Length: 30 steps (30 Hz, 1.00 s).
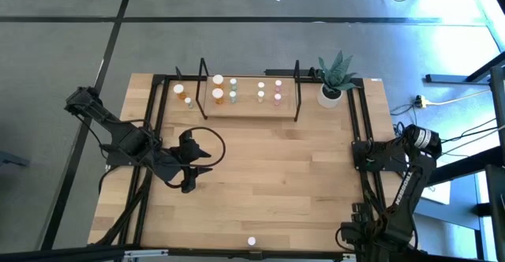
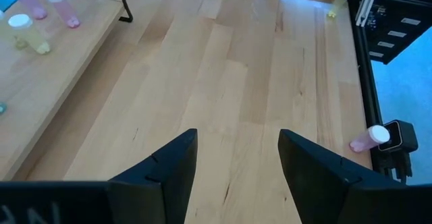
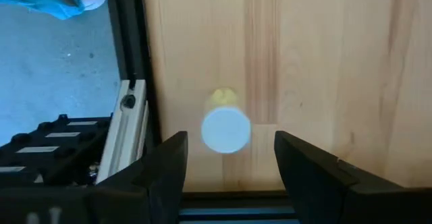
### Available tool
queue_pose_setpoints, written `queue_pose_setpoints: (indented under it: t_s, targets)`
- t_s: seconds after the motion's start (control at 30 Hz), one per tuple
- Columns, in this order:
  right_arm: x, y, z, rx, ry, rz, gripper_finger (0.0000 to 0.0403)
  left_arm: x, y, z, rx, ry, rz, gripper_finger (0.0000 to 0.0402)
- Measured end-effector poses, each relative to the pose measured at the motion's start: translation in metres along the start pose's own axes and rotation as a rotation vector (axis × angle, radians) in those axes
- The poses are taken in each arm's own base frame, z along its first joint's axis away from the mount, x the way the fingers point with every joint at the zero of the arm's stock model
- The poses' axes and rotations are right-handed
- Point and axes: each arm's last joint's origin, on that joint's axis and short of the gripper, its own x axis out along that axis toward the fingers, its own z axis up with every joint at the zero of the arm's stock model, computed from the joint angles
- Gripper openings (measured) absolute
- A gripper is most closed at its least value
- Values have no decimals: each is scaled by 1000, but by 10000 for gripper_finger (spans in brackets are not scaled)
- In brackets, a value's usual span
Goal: Pick and place medicine bottles onto shelf by color
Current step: Put the yellow pill bottle on the shelf aligned with the other yellow pill bottles
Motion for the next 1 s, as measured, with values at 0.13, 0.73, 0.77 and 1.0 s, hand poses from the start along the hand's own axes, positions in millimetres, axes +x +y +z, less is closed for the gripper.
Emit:
queue_pose_setpoints:
  t_s: [0.13,0.73,0.77,1.0]
  targets:
    - [2,-1,0,4,-1,3,224,0,0,0,-1,0,0,201]
    - [13,-1,-4,-9,-27,20,224,0,0,0,-1,5,-8,201]
    - [15,-1,-4,-8,-26,18,224,0,-1,0,-3,12,-22,201]
    - [25,-3,-5,-5,-33,44,224,-1,-11,10,32,-43,-181,201]
